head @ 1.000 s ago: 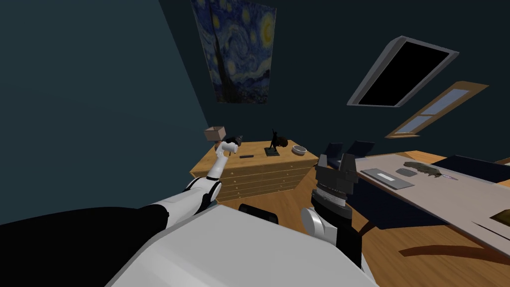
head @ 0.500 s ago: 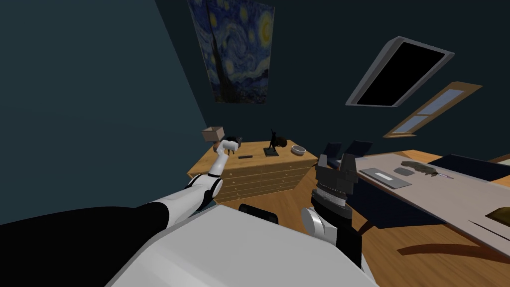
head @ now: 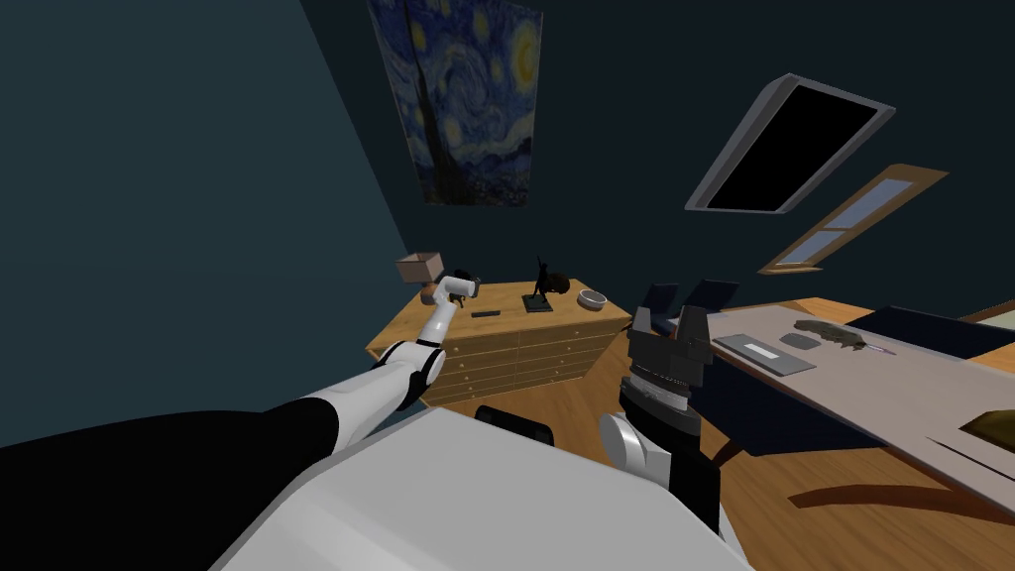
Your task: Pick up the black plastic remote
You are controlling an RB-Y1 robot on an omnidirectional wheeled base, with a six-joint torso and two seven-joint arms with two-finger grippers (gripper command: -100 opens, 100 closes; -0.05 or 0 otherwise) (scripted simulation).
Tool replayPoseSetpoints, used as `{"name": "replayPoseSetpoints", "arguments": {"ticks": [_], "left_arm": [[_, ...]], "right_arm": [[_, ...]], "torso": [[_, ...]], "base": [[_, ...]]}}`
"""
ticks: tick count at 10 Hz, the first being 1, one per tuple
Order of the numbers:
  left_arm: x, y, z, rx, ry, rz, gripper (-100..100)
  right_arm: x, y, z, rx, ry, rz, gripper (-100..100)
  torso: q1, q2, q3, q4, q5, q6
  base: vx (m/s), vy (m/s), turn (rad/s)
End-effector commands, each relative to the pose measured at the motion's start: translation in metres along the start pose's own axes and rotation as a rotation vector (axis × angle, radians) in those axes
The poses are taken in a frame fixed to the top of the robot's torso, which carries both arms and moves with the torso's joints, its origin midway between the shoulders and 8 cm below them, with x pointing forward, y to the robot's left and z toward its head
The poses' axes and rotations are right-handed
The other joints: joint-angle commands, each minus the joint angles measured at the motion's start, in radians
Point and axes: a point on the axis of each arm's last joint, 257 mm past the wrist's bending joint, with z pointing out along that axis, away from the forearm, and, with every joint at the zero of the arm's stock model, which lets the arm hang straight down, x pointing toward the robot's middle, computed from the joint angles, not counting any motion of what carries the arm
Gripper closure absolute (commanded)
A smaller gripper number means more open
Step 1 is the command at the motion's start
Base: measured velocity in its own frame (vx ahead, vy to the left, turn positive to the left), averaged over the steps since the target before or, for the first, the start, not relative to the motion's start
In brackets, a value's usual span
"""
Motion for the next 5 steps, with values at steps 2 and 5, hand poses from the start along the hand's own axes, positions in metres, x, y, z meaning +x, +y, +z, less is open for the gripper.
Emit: {"name": "replayPoseSetpoints", "arguments": {"ticks": [2,5], "left_arm": [[-0.002,0.019,0.004,-0.09,-0.001,-0.029,-100],[-0.003,0.044,0.006,-0.199,-0.002,-0.054,-100]], "right_arm": [[0.0,0.0,0.0,0.0,0.0,0.0,0],[0.0,0.0,0.0,0.0,0.0,0.0,0]], "torso": [[0.001,0.001,0.001,0.0,0.0,0.0],[0.0,-0.001,-0.001,0.0,0.0,0.0]], "base": [[0.026,-0.013,-0.006],[0.047,-0.02,-0.006]]}}
